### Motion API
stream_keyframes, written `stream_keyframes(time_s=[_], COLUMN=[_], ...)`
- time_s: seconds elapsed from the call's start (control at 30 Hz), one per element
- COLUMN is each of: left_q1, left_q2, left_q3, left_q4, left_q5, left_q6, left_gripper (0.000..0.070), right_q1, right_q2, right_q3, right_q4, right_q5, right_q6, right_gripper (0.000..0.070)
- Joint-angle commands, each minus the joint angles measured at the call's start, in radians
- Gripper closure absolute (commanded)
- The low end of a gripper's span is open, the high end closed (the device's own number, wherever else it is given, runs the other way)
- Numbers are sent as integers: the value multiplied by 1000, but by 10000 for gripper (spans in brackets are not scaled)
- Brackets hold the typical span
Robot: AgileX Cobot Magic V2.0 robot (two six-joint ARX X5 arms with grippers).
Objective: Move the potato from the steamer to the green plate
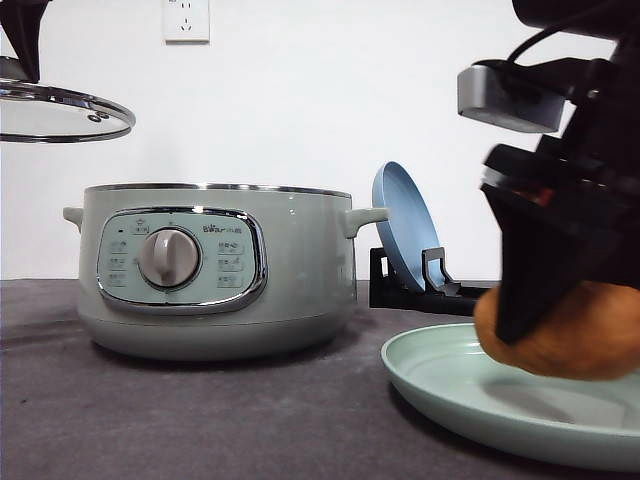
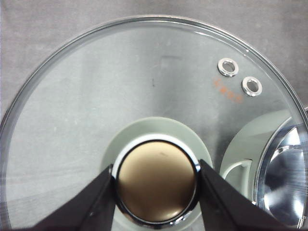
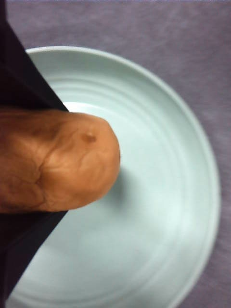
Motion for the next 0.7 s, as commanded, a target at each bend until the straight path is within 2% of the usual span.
stream_keyframes(time_s=[0.0, 0.2, 0.37, 0.67], left_q1=[-1, -1, -1, -1], left_q2=[12, 12, 12, 12], left_q3=[35, 35, 35, 35], left_q4=[27, 26, 26, 26], left_q5=[5, 5, 5, 5], left_q6=[-2, -3, -3, -3], left_gripper=[700, 700, 700, 700], right_q1=[-6, -85, -139, -145], right_q2=[17, 54, 104, 124], right_q3=[1, 1, 1, 1], right_q4=[27, 68, 77, 82], right_q5=[4, -14, -93, -105], right_q6=[19, 25, 26, 23], right_gripper=[494, 494, 494, 494])
